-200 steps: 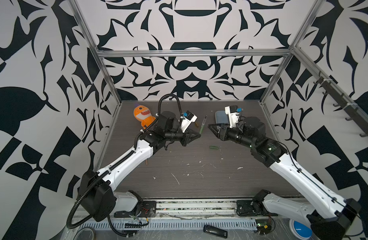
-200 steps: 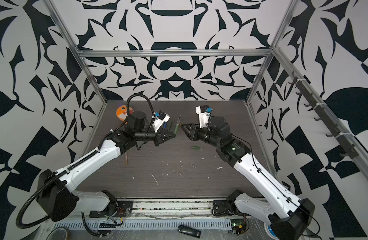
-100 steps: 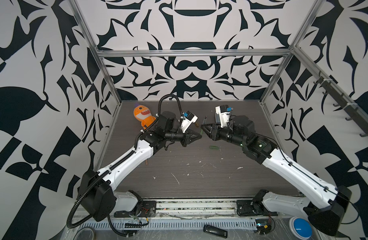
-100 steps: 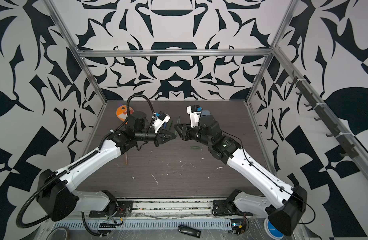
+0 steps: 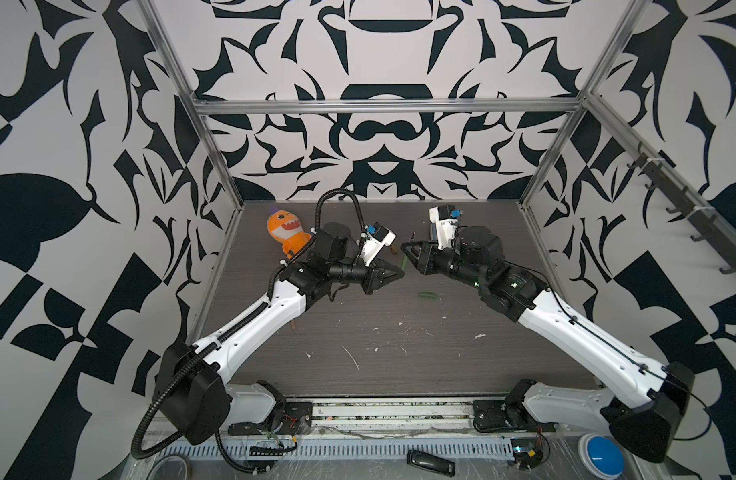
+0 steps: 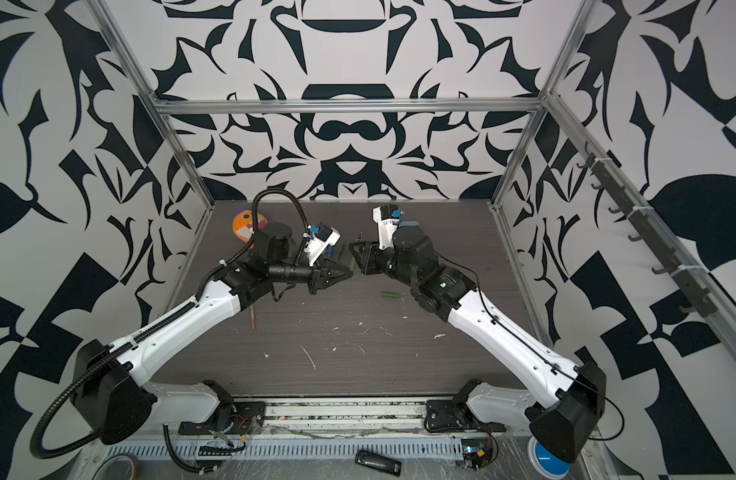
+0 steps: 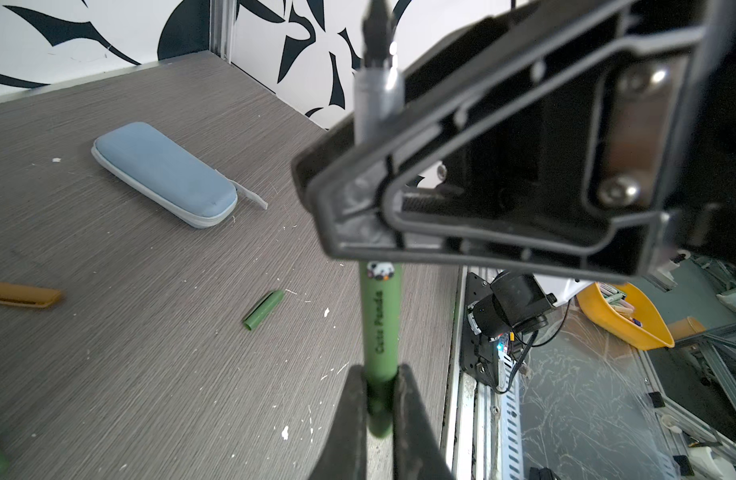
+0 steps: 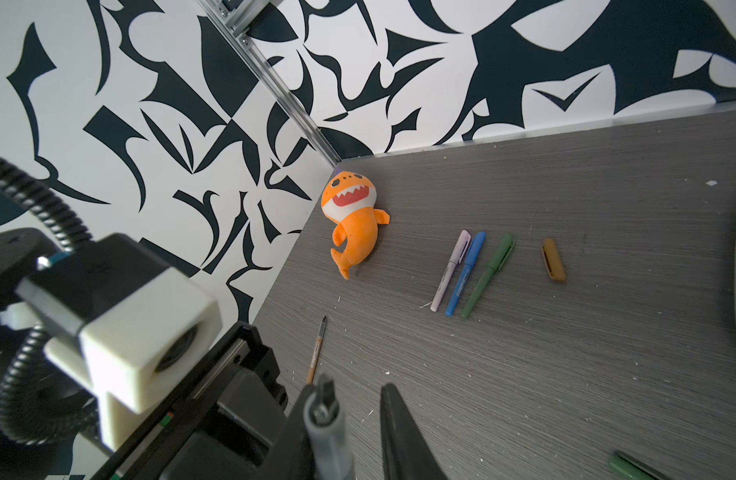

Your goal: Insert the pens into the pen caps

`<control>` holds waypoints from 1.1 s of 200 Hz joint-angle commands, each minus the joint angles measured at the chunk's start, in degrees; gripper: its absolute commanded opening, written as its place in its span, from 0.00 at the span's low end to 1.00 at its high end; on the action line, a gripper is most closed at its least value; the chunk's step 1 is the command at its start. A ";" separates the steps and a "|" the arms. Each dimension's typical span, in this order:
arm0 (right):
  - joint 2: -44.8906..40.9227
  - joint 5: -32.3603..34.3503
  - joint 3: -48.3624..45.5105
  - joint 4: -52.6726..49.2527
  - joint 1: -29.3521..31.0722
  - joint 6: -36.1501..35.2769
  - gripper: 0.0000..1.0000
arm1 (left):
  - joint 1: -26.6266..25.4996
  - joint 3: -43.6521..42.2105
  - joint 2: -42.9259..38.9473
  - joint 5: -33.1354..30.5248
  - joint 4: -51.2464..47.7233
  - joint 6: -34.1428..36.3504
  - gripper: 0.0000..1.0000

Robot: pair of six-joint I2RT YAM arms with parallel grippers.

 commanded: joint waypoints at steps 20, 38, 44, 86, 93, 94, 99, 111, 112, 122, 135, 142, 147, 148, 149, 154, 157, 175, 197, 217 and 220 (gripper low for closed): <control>-0.54 -0.85 1.61 2.78 0.37 1.00 0.11 | -0.18 -0.53 -1.28 0.88 1.00 0.35 0.00; -1.32 -0.94 1.01 3.10 0.37 1.30 0.01 | -0.17 -0.50 -1.20 0.94 0.97 0.25 0.00; -1.70 -0.84 0.66 3.42 0.38 1.55 0.00 | -0.17 -0.53 -1.19 1.01 1.13 0.02 0.08; -3.84 -0.54 -2.49 6.15 0.72 3.69 0.00 | -0.17 -0.67 -0.58 1.95 1.79 -1.10 0.32; -3.80 -0.45 -2.94 6.55 1.02 3.76 0.00 | -0.15 -0.63 -0.42 2.07 1.88 -1.16 0.32; -3.80 -0.45 -3.00 6.57 1.05 3.75 0.00 | -0.14 -0.63 -0.41 2.08 1.88 -1.15 0.32; -3.80 -0.41 -3.29 6.74 1.23 3.81 0.00 | -0.19 -0.55 -0.33 2.11 1.84 -1.22 0.32; -3.65 -0.38 -3.66 7.08 1.60 4.00 0.00 | -0.19 -0.60 -0.14 1.91 1.90 -1.15 0.31; -3.64 -0.37 -3.67 7.14 1.64 4.09 0.00 | -0.17 -0.66 -0.14 1.96 1.89 -1.15 0.31; -3.49 -0.60 -3.94 7.84 1.93 4.32 0.00 | -0.17 -0.62 -0.07 1.91 1.97 -1.27 0.30; -3.28 -0.74 -4.21 8.53 2.34 4.54 0.00 | -0.14 -0.71 0.14 1.91 2.23 -1.47 0.28; -3.06 -0.87 -4.27 8.55 2.39 4.61 0.00 | -0.18 -0.71 0.19 1.92 2.23 -1.57 0.26; -2.98 -1.01 -4.22 8.77 2.49 4.59 0.00 | -0.22 -0.70 0.13 1.93 2.32 -1.51 0.25; -2.95 -1.00 -4.22 8.78 2.49 4.60 0.00 | -0.18 -0.75 0.13 1.92 2.32 -1.50 0.25; -2.94 -1.03 -4.21 8.83 2.48 4.56 0.00 | -0.16 -0.73 0.13 1.91 2.37 -1.59 0.25; -2.88 -1.05 -4.34 9.06 2.61 4.54 0.00 | -0.15 -0.80 0.25 1.99 2.41 -1.59 0.23; -2.84 -1.02 -4.38 9.20 2.65 4.55 0.00 | -0.22 -0.76 0.23 1.99 2.41 -1.59 0.22; -3.03 -0.81 -4.81 9.94 2.75 4.71 0.00 | -0.15 -0.71 0.39 2.41 2.41 -1.71 0.19; -3.43 0.53 -4.91 10.52 2.75 4.70 0.00 | -0.19 -0.41 0.79 2.76 2.41 -1.90 0.19; -3.80 1.44 -5.35 11.88 2.75 4.85 0.00 | -0.19 -0.53 1.00 2.96 2.39 -1.94 0.15; -3.78 1.39 -5.35 12.02 2.75 4.94 0.00 | -0.15 -0.43 1.01 2.96 2.36 -1.98 0.14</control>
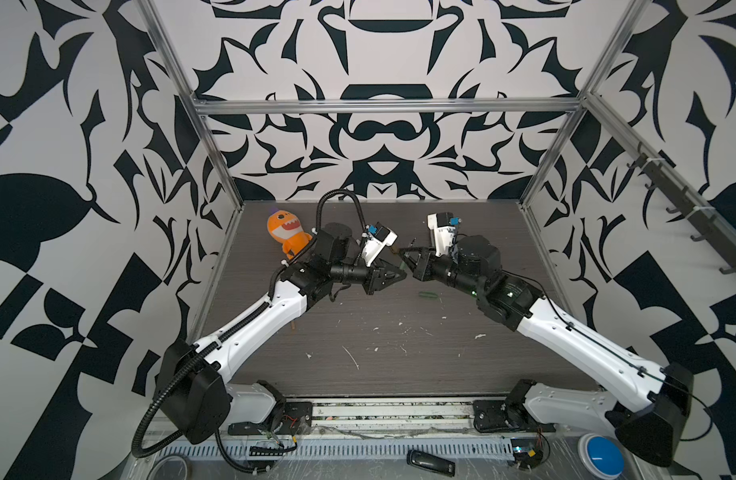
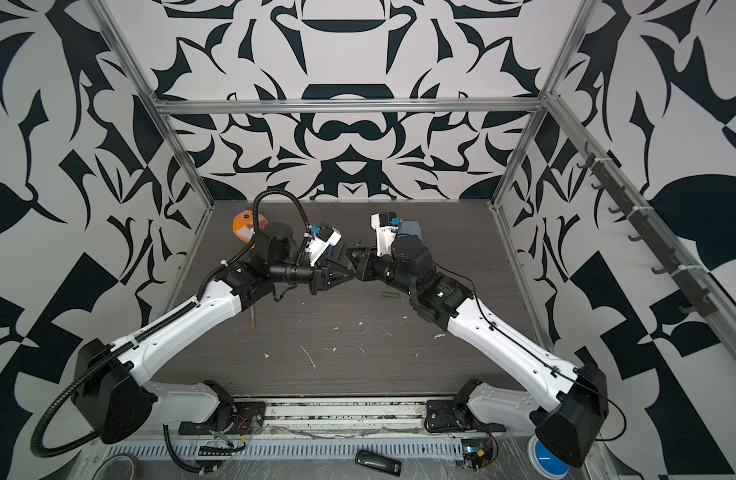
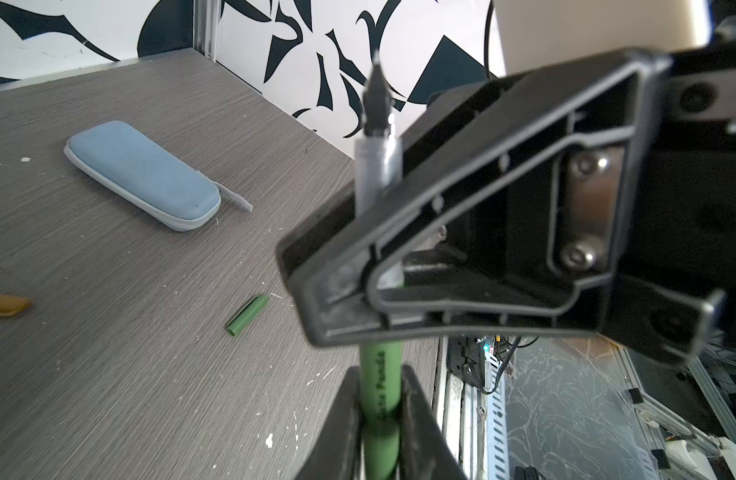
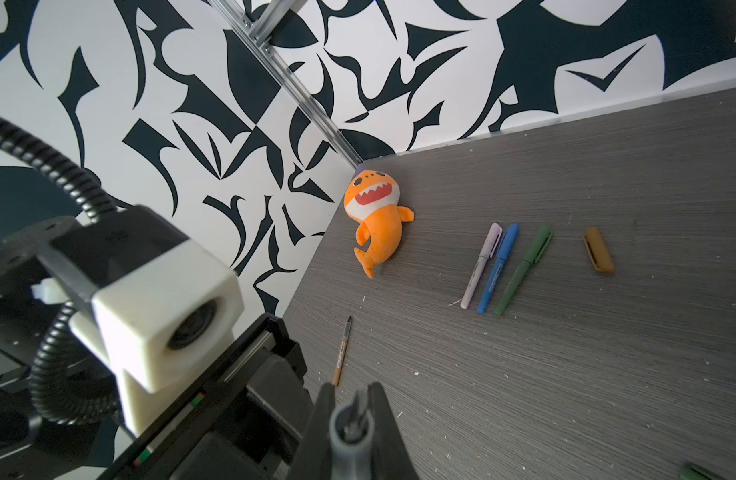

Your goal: Insert the pens into the pen caps

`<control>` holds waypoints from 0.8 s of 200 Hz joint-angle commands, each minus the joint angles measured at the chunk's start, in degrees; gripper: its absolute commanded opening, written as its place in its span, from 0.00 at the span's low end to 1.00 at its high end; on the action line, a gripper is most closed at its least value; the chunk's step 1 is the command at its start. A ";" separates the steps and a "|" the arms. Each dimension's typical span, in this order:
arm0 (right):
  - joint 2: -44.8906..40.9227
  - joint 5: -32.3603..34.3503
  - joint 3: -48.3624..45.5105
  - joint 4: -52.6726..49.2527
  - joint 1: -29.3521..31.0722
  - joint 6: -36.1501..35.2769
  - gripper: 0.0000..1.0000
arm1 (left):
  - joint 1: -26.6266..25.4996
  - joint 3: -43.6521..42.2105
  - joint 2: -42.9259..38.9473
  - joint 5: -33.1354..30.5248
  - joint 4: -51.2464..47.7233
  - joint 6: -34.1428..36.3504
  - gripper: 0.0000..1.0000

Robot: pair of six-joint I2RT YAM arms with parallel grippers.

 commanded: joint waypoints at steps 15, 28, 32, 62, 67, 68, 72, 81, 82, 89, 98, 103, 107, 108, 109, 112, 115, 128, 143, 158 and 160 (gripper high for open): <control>-1.09 0.46 0.09 5.11 0.41 0.84 0.00 | -0.14 -0.39 0.67 1.40 1.03 -0.17 0.08; -1.00 -0.04 0.03 5.36 0.41 1.23 0.00 | -0.16 -0.33 0.67 1.17 1.03 -0.21 0.04; -1.03 -0.14 -0.04 5.29 0.41 1.33 0.00 | -0.14 -0.40 0.66 1.08 1.02 -0.19 0.03; -2.41 -0.07 0.31 3.20 0.41 1.22 0.30 | -0.11 -0.62 0.08 -1.61 0.78 0.05 0.01; -3.03 0.24 0.31 2.52 0.41 1.13 0.32 | -0.14 -0.61 0.00 -2.84 0.49 0.19 0.01; -3.19 0.39 0.31 2.37 0.41 1.12 0.32 | -0.12 -0.64 -0.02 -3.05 0.45 0.23 0.01; -3.73 0.86 0.26 1.57 0.41 1.08 0.33 | -0.18 -0.67 -0.09 -4.29 0.18 0.27 0.01; -5.28 2.29 0.07 -0.65 0.42 0.91 0.35 | -0.14 -0.60 -0.22 -7.13 -0.44 0.31 0.01; -5.46 2.52 0.06 -0.93 0.42 0.93 0.35 | -0.16 -0.59 -0.22 -7.48 -0.49 0.38 0.01; -6.92 4.14 -0.11 -3.07 0.41 0.70 0.36 | -0.13 -0.54 -0.34 -9.65 -0.99 0.46 0.01; -8.75 6.77 -0.43 -6.58 0.41 0.58 0.37 | -0.10 -0.49 -0.47 -11.74 -1.33 0.52 0.01; -9.81 8.54 -0.48 -8.70 0.39 0.40 0.37 | -0.10 -0.58 -0.65 -12.52 -1.28 0.51 0.01; -10.55 10.18 -0.48 -10.64 0.41 0.31 0.37 | -0.13 -0.64 -0.70 -13.03 -1.14 0.52 0.01; -10.73 10.37 -0.48 -11.29 0.41 0.32 0.37 | -0.11 -0.65 -0.72 -13.11 -1.11 0.52 0.01; -10.86 10.82 -0.48 -11.83 0.41 0.28 0.37 | -0.15 -0.71 -0.78 -13.24 -1.09 0.48 0.01; -11.47 11.73 -0.60 -13.05 0.41 0.31 0.37 | -0.10 -0.86 -0.92 -13.49 -0.97 0.38 0.01; -12.05 12.32 -0.82 -14.03 0.41 0.25 0.38 | -0.16 -0.92 -1.03 -13.81 -0.83 0.26 0.01; -14.23 15.53 -1.98 -18.31 0.32 -0.53 0.38 | -0.11 -1.33 -1.48 -14.37 -0.36 -0.04 0.01; -15.03 20.59 -3.04 -23.75 0.00 -1.23 0.39 | -0.15 -2.23 -2.10 -14.18 0.84 -0.28 0.01; -13.39 21.08 -3.47 -28.70 -1.34 -1.38 0.39 | -0.16 -2.95 -2.59 -12.37 2.42 -0.55 0.01; -13.04 20.99 -3.54 -29.29 -1.52 -1.61 0.39 | -0.11 -3.04 -2.70 -12.07 2.65 -0.64 0.01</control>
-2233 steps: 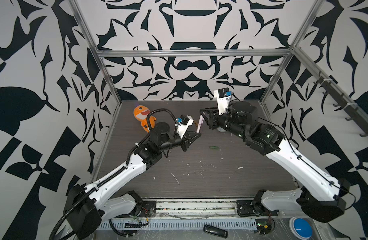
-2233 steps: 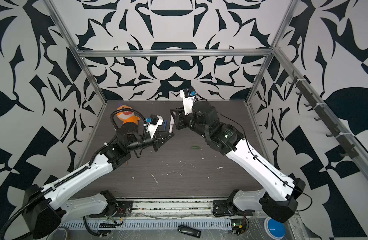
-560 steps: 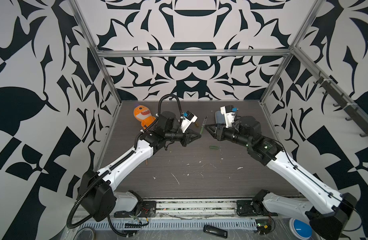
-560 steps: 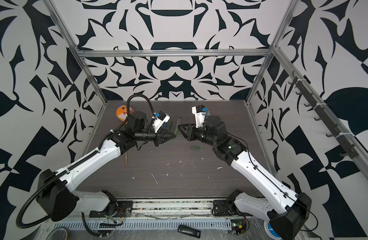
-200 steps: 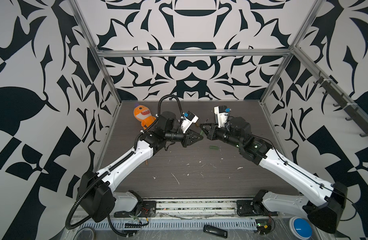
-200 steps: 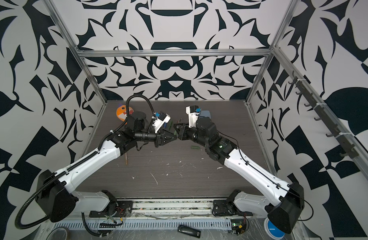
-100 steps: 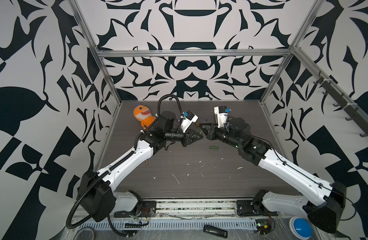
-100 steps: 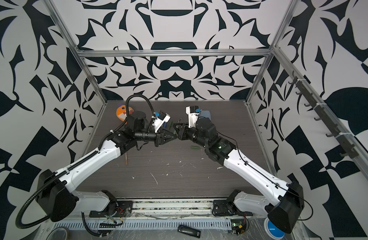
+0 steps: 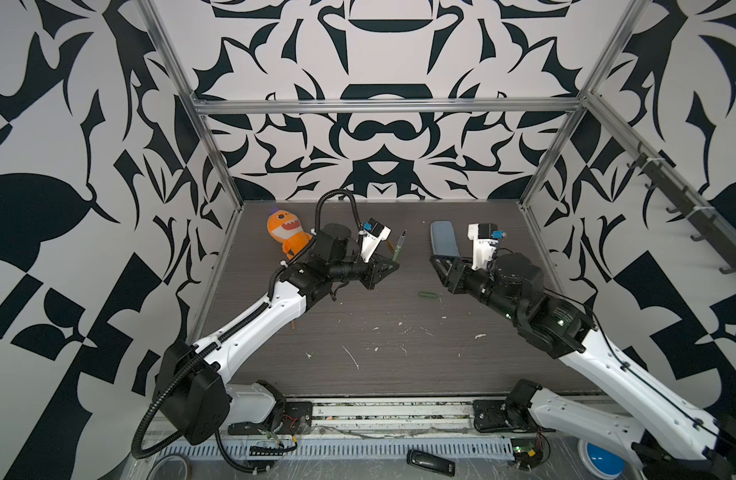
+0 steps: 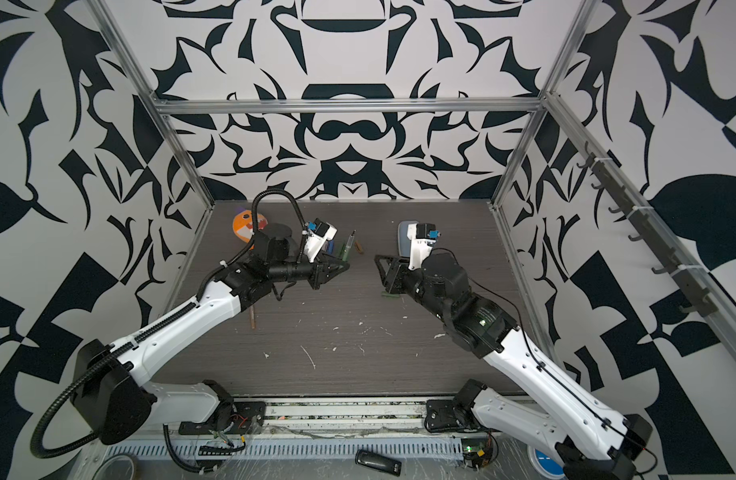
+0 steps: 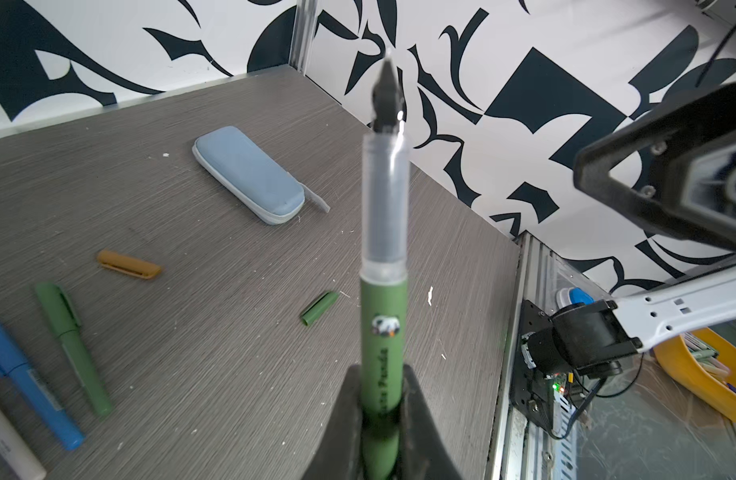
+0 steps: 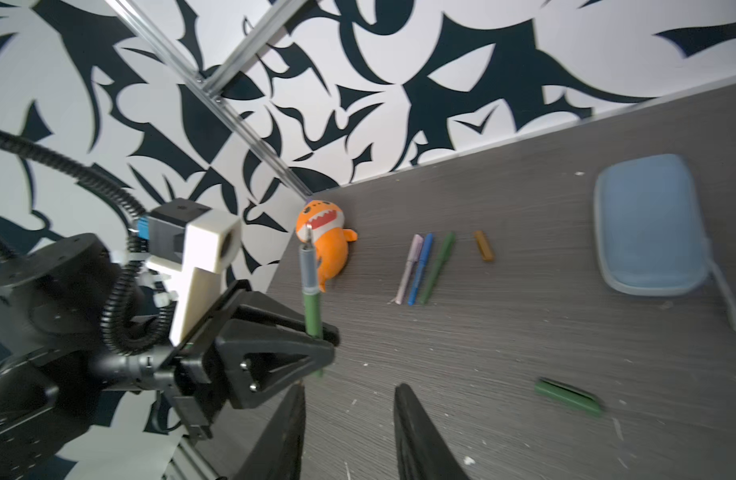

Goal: Insert the pens into the pen caps
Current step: 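Lower the right gripper over the green cap on the table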

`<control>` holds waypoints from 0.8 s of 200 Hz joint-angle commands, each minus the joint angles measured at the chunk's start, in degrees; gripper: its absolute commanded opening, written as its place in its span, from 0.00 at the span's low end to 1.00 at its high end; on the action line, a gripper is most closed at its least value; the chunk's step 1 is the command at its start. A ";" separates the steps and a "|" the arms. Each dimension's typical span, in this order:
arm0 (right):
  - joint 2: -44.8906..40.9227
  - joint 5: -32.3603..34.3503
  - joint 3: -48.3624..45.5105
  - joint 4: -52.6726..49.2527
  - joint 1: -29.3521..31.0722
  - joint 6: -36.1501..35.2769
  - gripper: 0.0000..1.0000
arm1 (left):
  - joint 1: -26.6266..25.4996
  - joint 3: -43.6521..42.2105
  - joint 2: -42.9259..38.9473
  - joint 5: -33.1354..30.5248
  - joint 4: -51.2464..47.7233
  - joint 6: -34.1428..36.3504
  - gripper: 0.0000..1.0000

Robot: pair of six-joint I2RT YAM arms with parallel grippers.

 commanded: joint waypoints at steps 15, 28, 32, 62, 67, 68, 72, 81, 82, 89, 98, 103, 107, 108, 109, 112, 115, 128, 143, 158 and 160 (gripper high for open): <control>7.02 5.61 -1.15 -15.06 -2.70 -3.77 0.40 | -0.13 -2.05 -2.14 2.99 3.94 -1.16 0.01; 12.57 4.82 0.40 -18.06 -3.67 -6.06 0.40 | -0.31 -2.31 -1.97 4.44 4.63 -1.49 0.01; 14.33 5.13 0.97 -18.71 -3.76 -6.60 0.41 | -0.43 -2.27 -1.88 4.89 4.68 -1.57 0.01; 26.39 7.70 5.33 -18.78 -5.03 -11.02 0.47 | -2.02 -2.18 -2.10 5.40 4.38 -0.89 0.01; 28.30 7.76 6.41 -18.73 -5.34 -11.61 0.48 | -2.39 -2.32 -2.21 5.34 4.45 -0.64 0.01; 28.72 7.82 6.53 -18.75 -5.40 -11.72 0.48 | -2.38 -2.34 -2.26 5.32 4.46 -0.60 0.01; 29.94 8.01 7.35 -18.77 -5.69 -12.17 0.48 | -2.73 -2.62 -2.38 5.20 4.52 -0.44 0.01; 33.78 8.48 8.81 -18.65 -6.50 -12.96 0.49 | -3.35 -3.27 -2.40 4.83 5.28 -0.51 0.01; 34.18 8.49 9.00 -18.63 -6.59 -13.06 0.49 | -3.44 -3.39 -2.40 4.80 5.44 -0.49 0.01; 36.72 8.36 9.99 -18.22 -7.49 -13.43 0.49 | -3.76 -3.59 -2.40 4.73 5.71 -0.33 0.01; 39.70 7.19 11.22 -17.47 -8.83 -13.81 0.49 | -3.99 -3.62 -2.40 4.52 5.65 -0.22 0.01; 41.13 6.20 11.90 -17.03 -9.32 -14.06 0.49 | -3.97 -3.60 -2.40 4.40 5.58 -0.28 0.01; 42.35 5.95 12.46 -16.73 -9.66 -14.22 0.49 | -4.05 -3.64 -2.43 4.30 5.58 -0.23 0.01; 42.60 5.91 12.59 -16.66 -9.67 -14.26 0.49 | -4.05 -3.62 -2.42 4.27 5.59 -0.22 0.01; 42.90 5.89 12.74 -16.62 -9.72 -14.33 0.49 | -4.05 -3.61 -2.41 4.21 5.60 -0.26 0.01; 43.72 5.87 13.14 -16.51 -9.83 -14.50 0.49 | -4.05 -3.64 -3.72 4.05 5.68 -0.29 0.01; 44.59 5.95 13.61 -16.45 -9.85 -14.72 0.49 | -4.05 -3.68 -4.25 3.94 5.69 -0.22 0.02; 48.44 6.53 15.98 -16.99 -9.85 -15.75 0.49 | -4.10 -4.15 -4.66 3.71 6.49 -0.95 0.03; 52.50 7.33 18.50 -18.49 -10.11 -15.87 0.49 | -4.38 -4.69 -4.68 4.09 7.51 -1.59 0.03; 54.83 6.60 19.20 -18.11 -10.20 -15.67 0.49 | -4.71 -4.34 -4.35 4.59 7.08 -1.46 0.03; 55.05 6.47 19.28 -18.02 -10.20 -15.63 0.49 | -4.70 -4.22 -4.34 4.57 6.92 -1.40 0.03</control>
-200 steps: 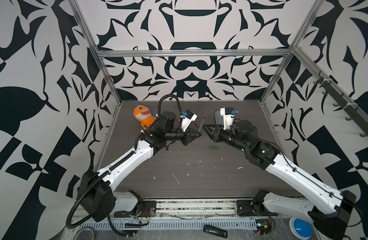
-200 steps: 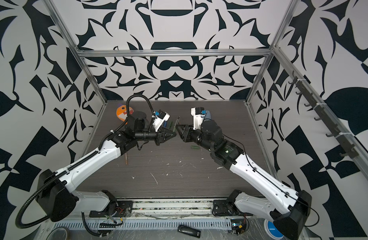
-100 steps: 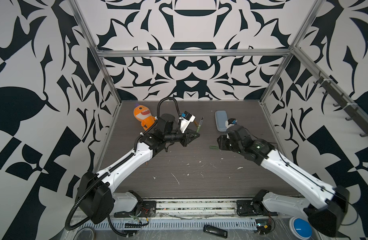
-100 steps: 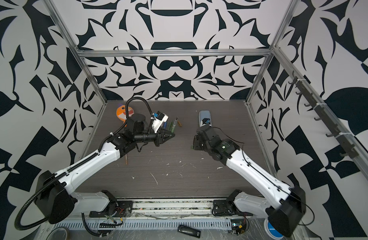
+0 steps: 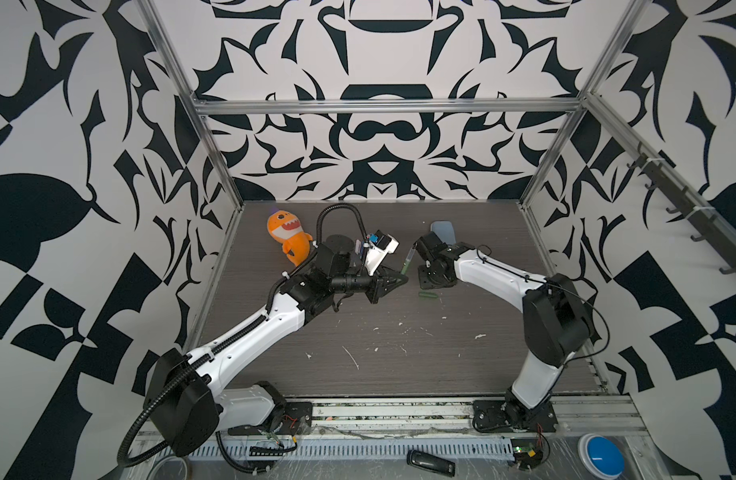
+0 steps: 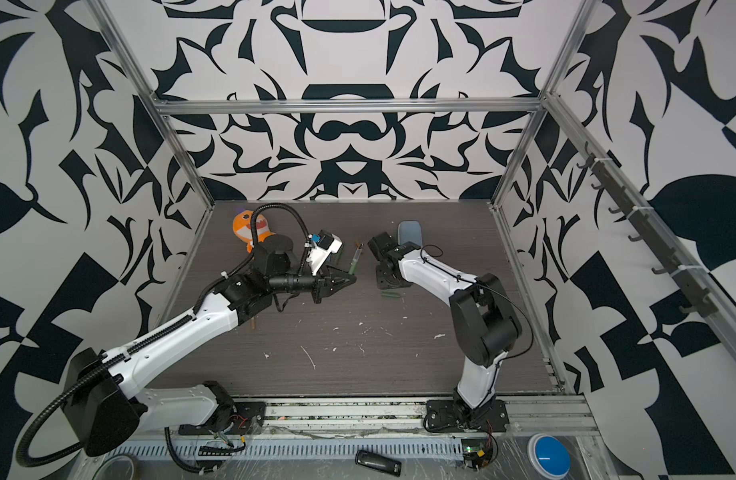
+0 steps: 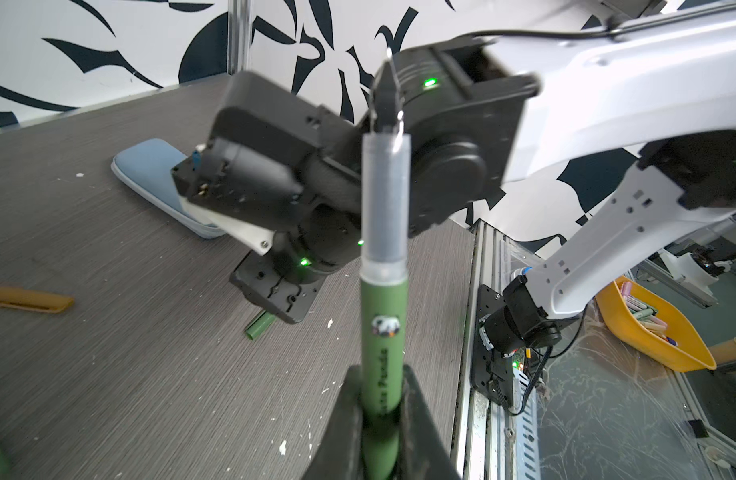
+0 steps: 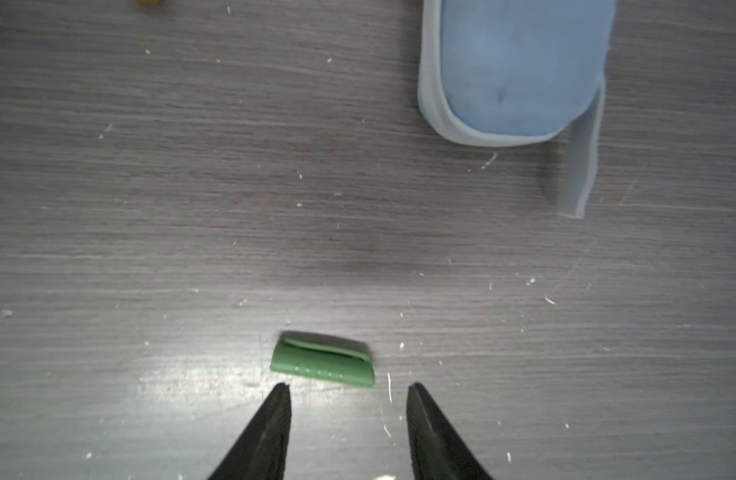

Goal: Insert the pens into the pen caps
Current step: 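Lower the right gripper over the green cap on the table, then align the right gripper around the green cap and close on it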

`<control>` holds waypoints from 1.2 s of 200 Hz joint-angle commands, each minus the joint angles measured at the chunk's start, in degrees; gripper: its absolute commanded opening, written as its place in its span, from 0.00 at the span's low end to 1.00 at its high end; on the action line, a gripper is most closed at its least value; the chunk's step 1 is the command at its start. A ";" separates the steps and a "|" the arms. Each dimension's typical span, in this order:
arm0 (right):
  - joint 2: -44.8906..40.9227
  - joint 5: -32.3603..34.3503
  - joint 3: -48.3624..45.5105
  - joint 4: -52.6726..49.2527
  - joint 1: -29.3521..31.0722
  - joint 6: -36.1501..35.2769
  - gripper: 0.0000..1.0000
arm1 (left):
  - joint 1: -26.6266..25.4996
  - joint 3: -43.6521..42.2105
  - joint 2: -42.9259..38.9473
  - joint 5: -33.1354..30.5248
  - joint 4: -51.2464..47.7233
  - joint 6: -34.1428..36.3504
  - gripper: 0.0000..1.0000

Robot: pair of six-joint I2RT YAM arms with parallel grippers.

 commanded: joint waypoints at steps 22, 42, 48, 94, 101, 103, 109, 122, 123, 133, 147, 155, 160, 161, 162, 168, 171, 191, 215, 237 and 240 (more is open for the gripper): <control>4.23 -0.99 3.22 -0.52 0.18 -0.54 0.49 | -0.59 -0.04 -0.81 0.72 1.08 0.09 0.03; 5.60 -1.26 3.61 -0.96 0.18 -0.19 0.48 | -0.57 -0.16 -1.08 0.75 1.17 0.13 0.03; 5.64 -1.24 3.45 -0.89 0.17 -0.08 0.48 | -0.57 -0.12 -1.16 0.73 1.17 0.13 0.03; 3.90 -5.11 0.87 -0.35 0.38 0.36 0.46 | -0.56 -0.01 -1.08 0.97 1.00 0.22 0.03; 3.58 -5.89 0.13 -0.17 0.51 0.26 0.46 | -0.54 0.00 -1.08 1.01 1.00 0.25 0.03; 3.46 -6.09 -0.02 -0.17 0.50 0.32 0.46 | -0.58 0.08 -1.08 1.03 1.00 0.23 0.03; 3.19 -6.70 -0.79 -0.01 0.61 0.55 0.46 | -0.56 0.20 -0.99 1.23 0.91 0.22 0.03; 2.49 -7.40 -2.72 0.43 0.80 0.91 0.46 | -0.54 0.90 -0.83 1.79 -0.14 0.86 0.03; 2.47 -7.41 -2.80 0.44 0.84 0.93 0.46 | -0.54 1.00 -0.82 1.81 -0.28 0.89 0.03; 1.91 -7.33 -4.09 0.45 0.84 1.25 0.46 | -0.54 1.14 -0.95 1.58 -0.67 1.20 0.03; 0.34 -6.55 -6.06 0.68 0.97 1.49 0.46 | -0.60 0.61 -1.08 1.64 0.07 1.03 0.03; -0.81 -6.28 -6.97 0.88 0.96 1.55 0.46 | -0.60 0.52 -1.08 1.81 0.22 0.92 0.03; -1.47 -6.27 -7.37 0.84 0.95 1.57 0.46 | -0.58 0.57 -0.95 1.91 0.29 0.80 0.03; -1.57 -6.27 -7.46 0.82 0.96 1.57 0.46 | -0.56 0.57 -0.93 1.91 0.24 0.78 0.03; -1.63 -6.27 -7.50 0.86 0.96 1.57 0.46 | -0.55 0.62 -0.87 1.96 0.22 0.81 0.03; -2.35 -6.27 -7.75 0.61 0.97 1.46 0.46 | -0.58 0.75 -0.74 2.05 0.14 0.74 0.03; -2.62 -6.27 -7.85 0.43 0.97 1.29 0.46 | -0.62 0.81 -0.72 2.07 0.12 0.69 0.03; -4.16 -5.88 -7.85 -0.99 0.96 0.17 0.46 | -0.62 0.84 -0.39 2.57 0.19 0.58 0.03; -4.23 -6.27 -8.17 -2.21 1.01 -0.99 0.46 | -0.57 0.92 -0.38 2.87 0.29 0.54 0.03; -3.28 -5.39 -8.29 -3.33 1.57 -1.34 0.46 | -0.54 0.89 -0.31 3.06 0.36 0.48 0.03; -3.26 -5.20 -8.33 -3.33 1.58 -1.30 0.46 | -0.60 0.89 -0.29 3.13 0.38 0.41 0.03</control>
